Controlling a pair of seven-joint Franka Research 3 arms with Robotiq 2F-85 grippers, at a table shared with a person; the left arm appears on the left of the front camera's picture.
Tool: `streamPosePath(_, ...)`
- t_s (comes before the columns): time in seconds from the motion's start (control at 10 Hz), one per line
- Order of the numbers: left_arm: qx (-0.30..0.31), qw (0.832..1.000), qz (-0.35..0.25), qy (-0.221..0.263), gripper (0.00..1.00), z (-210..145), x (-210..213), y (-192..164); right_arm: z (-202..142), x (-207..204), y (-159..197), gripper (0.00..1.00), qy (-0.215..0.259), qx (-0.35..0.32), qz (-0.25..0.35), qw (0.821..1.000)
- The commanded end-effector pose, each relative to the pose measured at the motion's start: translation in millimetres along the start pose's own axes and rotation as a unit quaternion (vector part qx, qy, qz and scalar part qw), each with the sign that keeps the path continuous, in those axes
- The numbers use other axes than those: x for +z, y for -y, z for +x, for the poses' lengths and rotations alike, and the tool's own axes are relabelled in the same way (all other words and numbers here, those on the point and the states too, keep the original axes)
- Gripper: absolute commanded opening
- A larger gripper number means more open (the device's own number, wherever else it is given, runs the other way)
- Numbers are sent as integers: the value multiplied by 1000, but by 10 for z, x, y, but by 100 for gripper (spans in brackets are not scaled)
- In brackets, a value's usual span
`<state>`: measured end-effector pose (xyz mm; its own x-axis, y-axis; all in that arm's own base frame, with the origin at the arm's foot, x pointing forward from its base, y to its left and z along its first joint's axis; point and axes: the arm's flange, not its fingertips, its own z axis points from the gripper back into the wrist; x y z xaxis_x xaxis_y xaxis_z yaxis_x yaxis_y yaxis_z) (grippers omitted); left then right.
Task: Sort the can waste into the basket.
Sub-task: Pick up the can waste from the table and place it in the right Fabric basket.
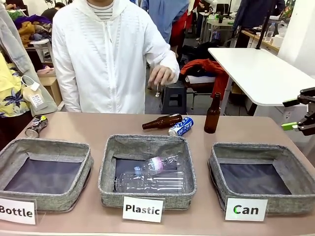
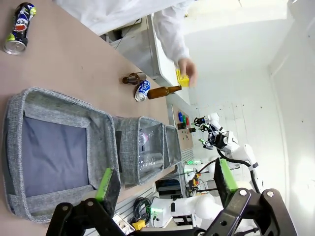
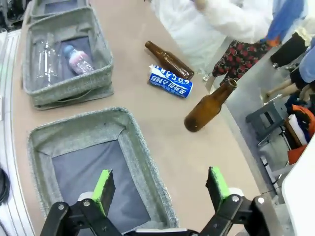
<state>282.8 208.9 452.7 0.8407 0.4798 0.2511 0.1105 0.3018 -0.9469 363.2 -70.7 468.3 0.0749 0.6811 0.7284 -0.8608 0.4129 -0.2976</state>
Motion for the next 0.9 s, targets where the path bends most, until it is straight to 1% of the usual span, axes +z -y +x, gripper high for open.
streamPosePath(0.0, -10, 1000, -9, 2, 100, -1, 3, 4, 209, -278, -149, 100, -26, 29, -1, 999)
streamPosePath(0.2, -10, 1000, -9, 2, 100, -1, 3, 4, 636, -571, 55, 100, -76, 93, 33, 992)
streamPosePath(0.3, -10, 1000, -9, 2, 100, -1, 3, 4, 909, -747, 150, 100, -107, 139, 60, 983)
streamPosePath(0.4, -10, 1000, -9, 2, 100, -1, 3, 4, 1190, -938, 227, 100, -127, 185, 83, 971)
streamPosePath(0.5, -10, 1000, -9, 2, 100, -1, 3, 4, 1482, -1183, 298, 100, -144, 236, 102, 956)
streamPosePath(0.6, -10, 1000, -9, 2, 100, -1, 3, 4, 1700, -1431, 348, 100, -160, 275, 125, 940)
streamPosePath(0.7, -10, 1000, -9, 2, 100, -1, 3, 4, 1871, -1703, 388, 100, -178, 307, 159, 921)
streamPosePath(0.8, -10, 1000, -9, 2, 100, -1, 3, 4, 1991, -1968, 434, 100, -207, 336, 177, 902)
